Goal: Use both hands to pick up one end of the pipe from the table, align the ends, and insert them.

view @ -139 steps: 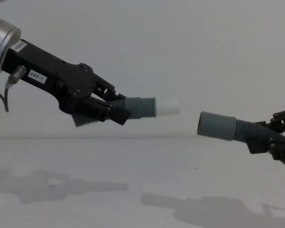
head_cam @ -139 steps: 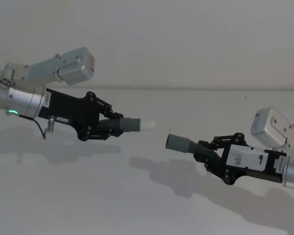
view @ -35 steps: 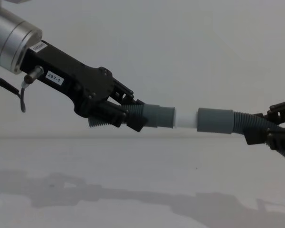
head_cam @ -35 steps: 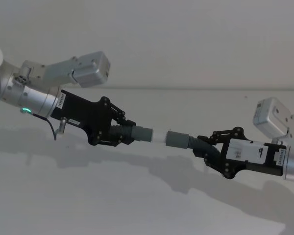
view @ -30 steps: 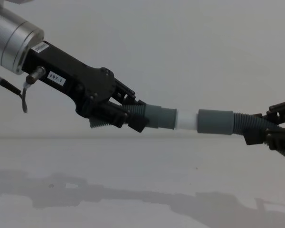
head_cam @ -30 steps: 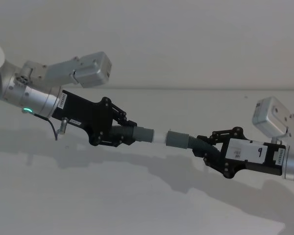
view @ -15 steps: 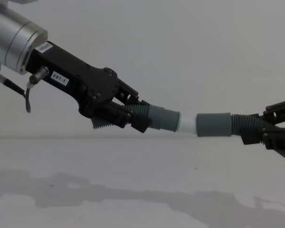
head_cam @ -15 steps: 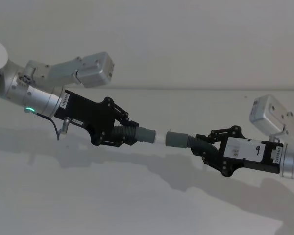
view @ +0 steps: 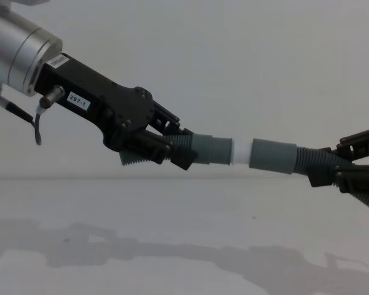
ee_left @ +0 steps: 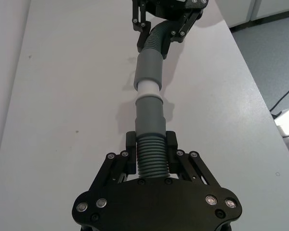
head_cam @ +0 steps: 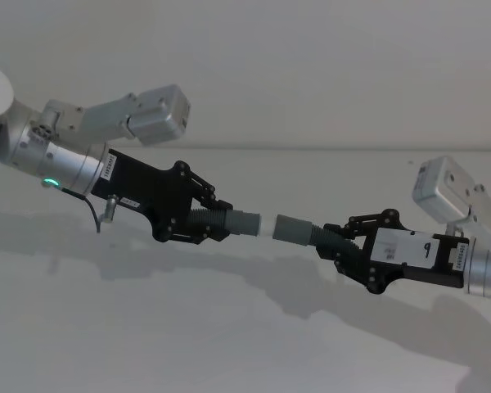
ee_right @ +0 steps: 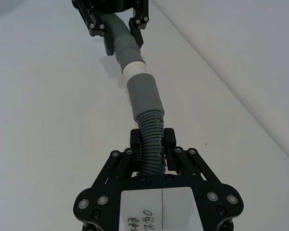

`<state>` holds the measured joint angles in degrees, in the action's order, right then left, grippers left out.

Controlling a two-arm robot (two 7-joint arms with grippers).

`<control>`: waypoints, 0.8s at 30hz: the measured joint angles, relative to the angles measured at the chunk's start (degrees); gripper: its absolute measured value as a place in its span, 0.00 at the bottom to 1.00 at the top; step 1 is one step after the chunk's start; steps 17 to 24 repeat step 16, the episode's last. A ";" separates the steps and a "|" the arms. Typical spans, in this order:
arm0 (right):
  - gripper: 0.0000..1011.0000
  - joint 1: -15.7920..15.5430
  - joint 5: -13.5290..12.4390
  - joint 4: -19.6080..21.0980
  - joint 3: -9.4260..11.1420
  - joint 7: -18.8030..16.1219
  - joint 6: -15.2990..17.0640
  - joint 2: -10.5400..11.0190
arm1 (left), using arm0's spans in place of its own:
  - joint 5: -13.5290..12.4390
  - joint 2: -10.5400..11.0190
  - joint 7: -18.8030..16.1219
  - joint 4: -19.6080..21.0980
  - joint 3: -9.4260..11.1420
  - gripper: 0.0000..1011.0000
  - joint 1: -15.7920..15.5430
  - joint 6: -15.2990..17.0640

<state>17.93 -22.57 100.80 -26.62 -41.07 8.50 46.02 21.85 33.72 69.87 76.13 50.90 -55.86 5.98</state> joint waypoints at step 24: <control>0.27 0.51 -0.26 -0.29 -0.47 0.04 0.15 -0.02 | 0.12 0.02 -0.28 -0.17 0.14 0.34 -0.10 -0.12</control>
